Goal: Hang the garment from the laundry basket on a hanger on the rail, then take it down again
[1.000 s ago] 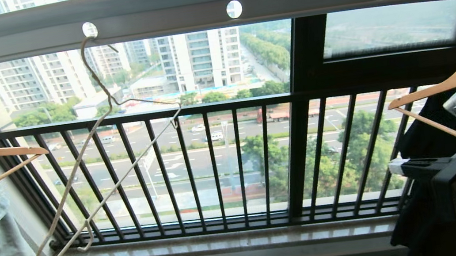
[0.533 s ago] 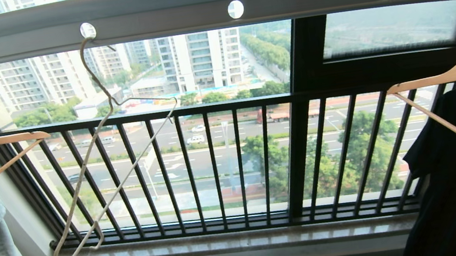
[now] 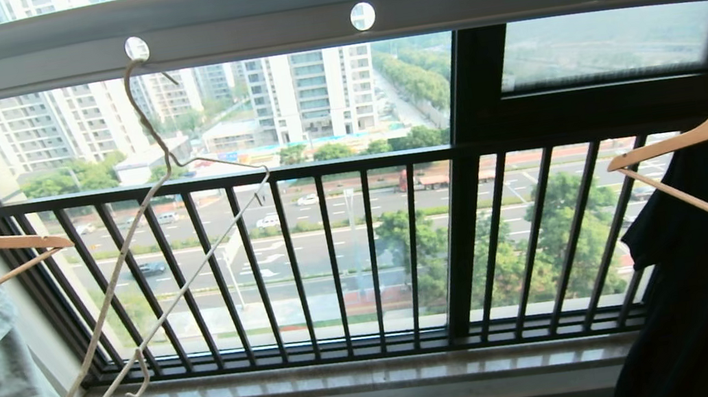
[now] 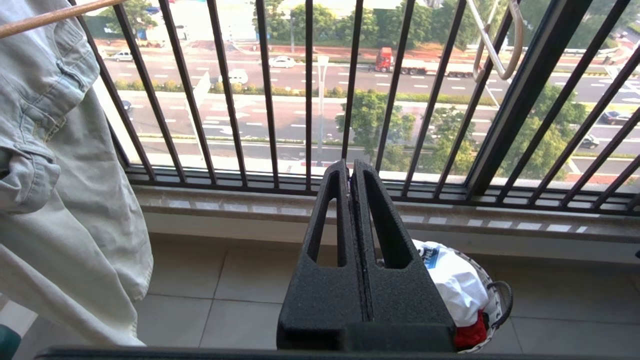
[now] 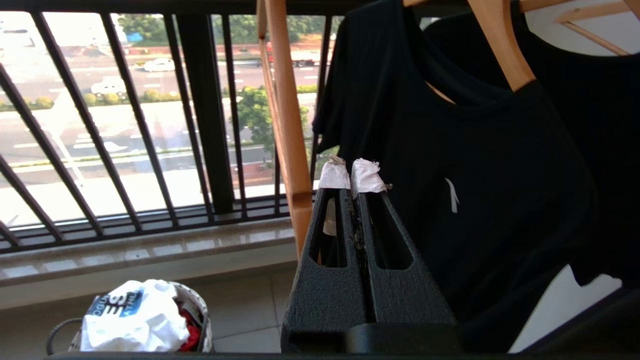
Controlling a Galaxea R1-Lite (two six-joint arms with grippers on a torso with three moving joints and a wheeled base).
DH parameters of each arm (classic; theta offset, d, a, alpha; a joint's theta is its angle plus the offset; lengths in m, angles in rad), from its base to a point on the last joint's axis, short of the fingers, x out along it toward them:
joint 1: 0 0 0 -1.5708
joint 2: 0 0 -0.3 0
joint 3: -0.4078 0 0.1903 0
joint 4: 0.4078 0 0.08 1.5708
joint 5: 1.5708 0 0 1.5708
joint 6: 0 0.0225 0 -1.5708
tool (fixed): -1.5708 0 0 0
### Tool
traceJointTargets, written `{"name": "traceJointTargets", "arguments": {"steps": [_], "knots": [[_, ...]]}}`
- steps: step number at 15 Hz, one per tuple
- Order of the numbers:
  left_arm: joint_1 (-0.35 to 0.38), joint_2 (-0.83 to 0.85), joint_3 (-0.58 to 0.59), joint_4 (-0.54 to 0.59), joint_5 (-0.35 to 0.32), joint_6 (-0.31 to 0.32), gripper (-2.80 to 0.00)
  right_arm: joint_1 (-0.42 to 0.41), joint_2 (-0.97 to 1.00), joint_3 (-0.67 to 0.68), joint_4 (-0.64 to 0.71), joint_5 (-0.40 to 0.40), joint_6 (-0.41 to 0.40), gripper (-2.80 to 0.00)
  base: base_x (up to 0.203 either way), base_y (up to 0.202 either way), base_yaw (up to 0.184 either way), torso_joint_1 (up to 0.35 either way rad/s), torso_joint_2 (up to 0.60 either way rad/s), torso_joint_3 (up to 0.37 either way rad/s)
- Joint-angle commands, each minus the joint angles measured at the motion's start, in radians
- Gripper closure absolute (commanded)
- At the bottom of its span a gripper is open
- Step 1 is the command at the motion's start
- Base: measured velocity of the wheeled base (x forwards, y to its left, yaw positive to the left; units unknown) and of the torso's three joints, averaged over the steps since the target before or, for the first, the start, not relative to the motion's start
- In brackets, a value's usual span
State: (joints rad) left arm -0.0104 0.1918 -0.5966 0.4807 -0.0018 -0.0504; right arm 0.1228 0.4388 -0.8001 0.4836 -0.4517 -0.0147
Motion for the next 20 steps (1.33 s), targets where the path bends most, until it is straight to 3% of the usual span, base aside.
{"name": "traceJointTargets", "arguments": {"steps": [1, 3, 7, 10, 13, 20], "knots": [[0.002, -0.154, 0.186, -0.075, -0.001, 0.023, 0.00, -0.053, -0.160, 0.088, 0.023, 0.002, -0.001, 0.00, 0.000, 0.000, 0.000, 0.000, 0.00, 0.000], [0.003, -0.188, 0.310, -0.134, -0.001, 0.065, 0.00, -0.079, -0.223, 0.211, 0.002, 0.059, 0.018, 0.00, 0.000, 0.000, 0.000, 0.000, 0.00, 0.000], [0.003, -0.191, 0.572, -0.439, -0.003, 0.169, 0.00, -0.104, -0.341, 0.510, -0.174, 0.305, 0.035, 0.00, 0.000, 0.000, 0.000, 0.000, 0.00, 0.000], [0.003, -0.192, 0.597, -0.471, -0.006, 0.192, 0.00, -0.107, -0.373, 0.684, -0.386, 0.433, 0.006, 0.00, 0.000, 0.000, 0.000, 0.000, 0.00, 0.000], [0.003, -0.192, 0.597, -0.471, -0.006, 0.181, 0.00, -0.107, -0.437, 0.796, -0.472, 0.480, -0.107, 0.00, 0.000, 0.000, 0.000, 0.000, 0.00, 0.000], [0.003, -0.192, 0.597, -0.471, -0.004, 0.162, 0.00, -0.107, -0.439, 0.800, -0.477, 0.481, -0.033, 0.00, 0.000, 0.000, 0.000, 0.000, 0.00, 0.000]]}}
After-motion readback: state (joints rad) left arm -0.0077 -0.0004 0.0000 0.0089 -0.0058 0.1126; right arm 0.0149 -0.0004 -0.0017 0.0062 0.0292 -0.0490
